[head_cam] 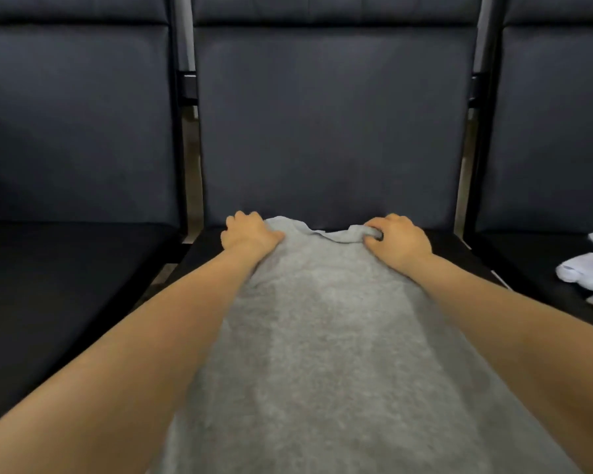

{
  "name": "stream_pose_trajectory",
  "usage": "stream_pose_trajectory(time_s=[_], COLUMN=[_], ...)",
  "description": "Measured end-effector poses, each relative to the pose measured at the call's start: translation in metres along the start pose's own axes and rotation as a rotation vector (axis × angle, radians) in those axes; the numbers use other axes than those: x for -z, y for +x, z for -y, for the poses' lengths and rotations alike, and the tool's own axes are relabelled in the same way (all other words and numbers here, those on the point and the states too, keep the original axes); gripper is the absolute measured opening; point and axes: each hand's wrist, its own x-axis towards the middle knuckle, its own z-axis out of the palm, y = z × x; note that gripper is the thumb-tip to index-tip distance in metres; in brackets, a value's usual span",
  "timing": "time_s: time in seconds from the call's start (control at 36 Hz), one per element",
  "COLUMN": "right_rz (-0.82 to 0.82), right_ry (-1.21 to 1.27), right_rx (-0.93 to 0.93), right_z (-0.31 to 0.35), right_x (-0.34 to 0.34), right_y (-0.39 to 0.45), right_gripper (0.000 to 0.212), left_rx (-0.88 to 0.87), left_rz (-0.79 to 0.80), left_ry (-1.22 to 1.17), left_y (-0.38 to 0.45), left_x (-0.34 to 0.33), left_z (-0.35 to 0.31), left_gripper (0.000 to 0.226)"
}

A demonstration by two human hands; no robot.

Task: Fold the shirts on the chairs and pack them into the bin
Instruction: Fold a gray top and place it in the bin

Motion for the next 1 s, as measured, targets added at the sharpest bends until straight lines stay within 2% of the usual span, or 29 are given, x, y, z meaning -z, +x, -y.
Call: stream_pose_trajectory(time_s=[0.06, 0.11, 0.19, 0.28, 0.33, 0.39, 0.47, 0.56, 0.61, 0.67, 0.72, 0.78, 0.83, 0.92, 1.0], right_rz=[-0.081, -0.148, -0.220, -0.239, -0.248, -0.239, -0.194, -0.088, -0.038, 0.059, 0.271, 0.432, 0.418, 0.262, 0.183], right_ry=[0.061, 0.219, 0.488, 0.675, 0.768, 0.816, 0.905, 0.891, 0.800, 0.666, 0.507, 0.420, 0.455, 0.441, 0.488], right_rx=[-0.007, -0.051, -0.131, -0.152, -0.137, -0.123, -0.083, -0.010, 0.072, 0.164, 0.199, 0.188, 0.171, 0.125, 0.007], right_z=[0.001, 0.002, 0.010, 0.021, 0.027, 0.033, 0.033, 0.029, 0.026, 0.019, 0.013, 0.008, 0.007, 0.008, 0.007], right_x=[-0.007, -0.006, 0.012, 0.045, 0.069, 0.094, 0.117, 0.130, 0.134, 0.129, 0.123, 0.118, 0.121, 0.128, 0.127], right_y=[0.005, 0.009, 0.006, -0.004, -0.015, -0.035, -0.068, -0.117, -0.155, -0.191, -0.224, -0.247, -0.255, -0.244, -0.216], right_gripper=[0.026, 0.024, 0.023, 0.024, 0.024, 0.030, 0.036, 0.027, 0.021, 0.021, 0.020, 0.017, 0.022, 0.029, 0.015], left_rx=[0.015, 0.046, 0.100, 0.153, 0.116, 0.061, -0.015, -0.111, -0.232, -0.417, -0.566, -0.637, -0.607, -0.529, -0.435], left_rz=[-0.029, -0.038, -0.003, 0.033, 0.074, 0.107, 0.127, 0.146, 0.182, 0.266, 0.414, 0.493, 0.476, 0.376, 0.260], left_ry=[-0.036, -0.185, -0.761, -1.156, -1.285, -1.321, -1.306, -1.138, -0.924, -0.624, -0.291, -0.073, -0.067, -0.045, -0.042], left_y=[0.004, 0.005, -0.004, -0.021, -0.036, -0.058, -0.091, -0.143, -0.182, -0.213, -0.238, -0.257, -0.265, -0.256, -0.237], left_x=[-0.008, -0.012, 0.001, 0.036, 0.060, 0.086, 0.111, 0.125, 0.128, 0.124, 0.115, 0.109, 0.111, 0.118, 0.121], left_z=[-0.004, -0.006, -0.010, -0.013, -0.011, -0.005, 0.008, 0.026, 0.041, 0.062, 0.082, 0.093, 0.093, 0.086, 0.075], left_gripper=[0.041, 0.030, 0.014, 0.011, 0.003, 0.020, 0.039, 0.046, 0.043, 0.028, 0.016, 0.018, 0.021, 0.026, 0.029])
